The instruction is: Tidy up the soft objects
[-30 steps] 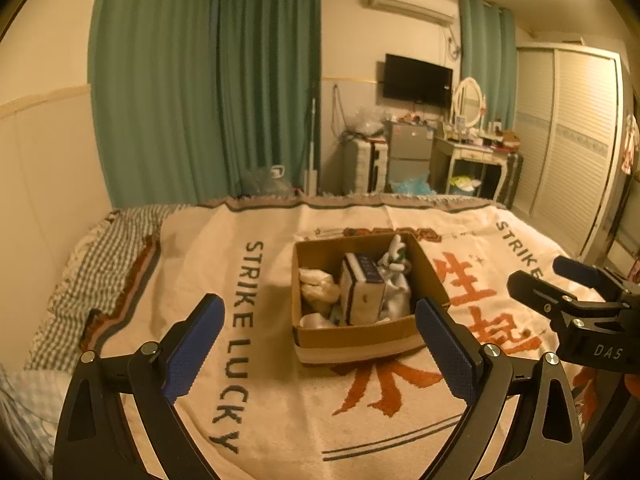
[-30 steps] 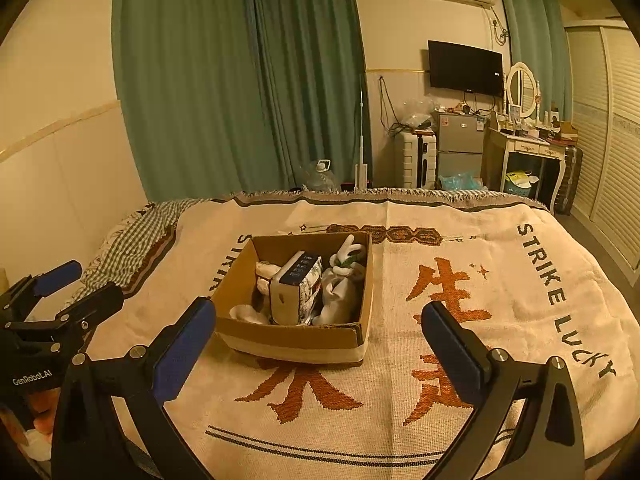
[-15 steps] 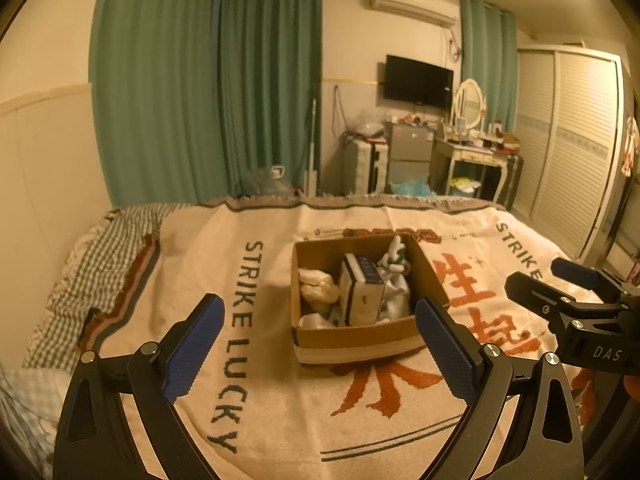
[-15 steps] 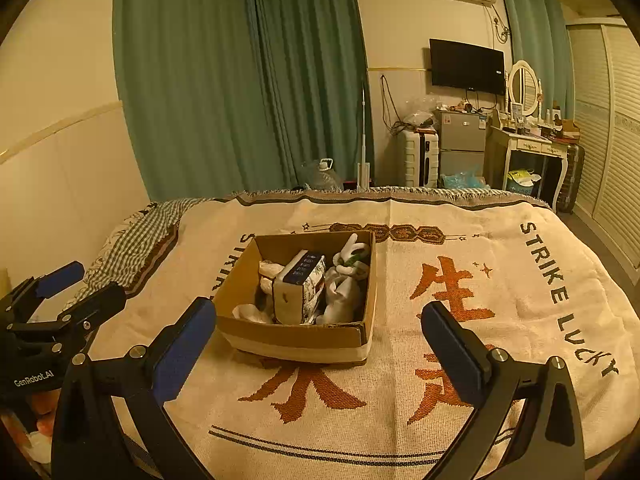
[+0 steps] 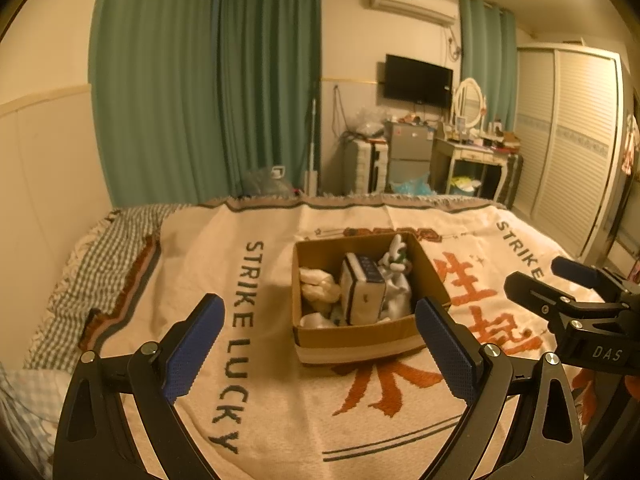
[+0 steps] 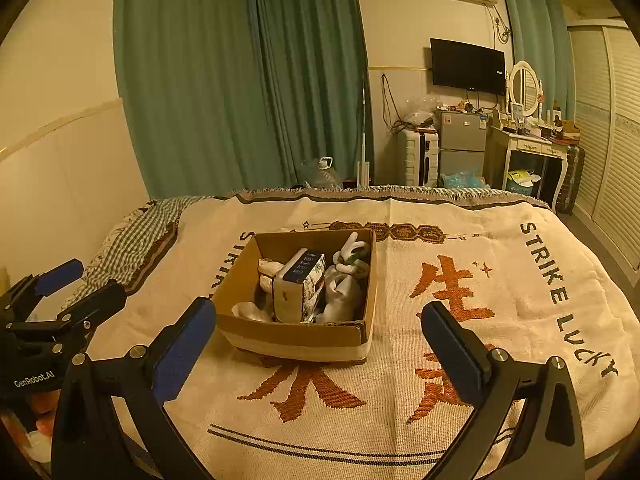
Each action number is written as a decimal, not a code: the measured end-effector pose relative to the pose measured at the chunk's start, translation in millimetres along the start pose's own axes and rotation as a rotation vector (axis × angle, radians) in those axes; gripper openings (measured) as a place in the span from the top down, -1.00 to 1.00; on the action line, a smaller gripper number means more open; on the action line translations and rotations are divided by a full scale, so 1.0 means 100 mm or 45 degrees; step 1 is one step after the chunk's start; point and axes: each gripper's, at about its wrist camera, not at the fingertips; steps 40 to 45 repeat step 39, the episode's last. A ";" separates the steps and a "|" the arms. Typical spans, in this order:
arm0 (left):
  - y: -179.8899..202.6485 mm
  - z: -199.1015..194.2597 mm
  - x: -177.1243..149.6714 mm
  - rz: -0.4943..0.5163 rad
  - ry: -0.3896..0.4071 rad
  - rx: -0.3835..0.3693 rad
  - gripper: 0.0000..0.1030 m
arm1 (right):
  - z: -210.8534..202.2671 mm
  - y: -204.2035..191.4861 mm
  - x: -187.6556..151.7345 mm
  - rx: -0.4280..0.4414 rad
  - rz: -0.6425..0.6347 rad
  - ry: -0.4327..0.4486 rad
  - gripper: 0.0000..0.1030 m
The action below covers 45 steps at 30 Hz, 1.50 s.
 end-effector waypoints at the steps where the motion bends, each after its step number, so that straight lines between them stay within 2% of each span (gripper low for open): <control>1: 0.00 0.00 0.00 0.000 -0.001 0.000 -0.90 | 0.00 0.00 0.00 -0.001 -0.001 0.000 -1.00; 45: 0.00 0.03 -0.05 0.003 -0.006 0.014 -0.90 | 0.05 0.04 -0.06 -0.003 -0.003 -0.018 -1.00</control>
Point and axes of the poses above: each gripper's, at about its wrist camera, not at the fingertips, and z roughly the way its jaws point, y to its right, x to its top, and after that the axes turned 9 degrees about z, right-handed
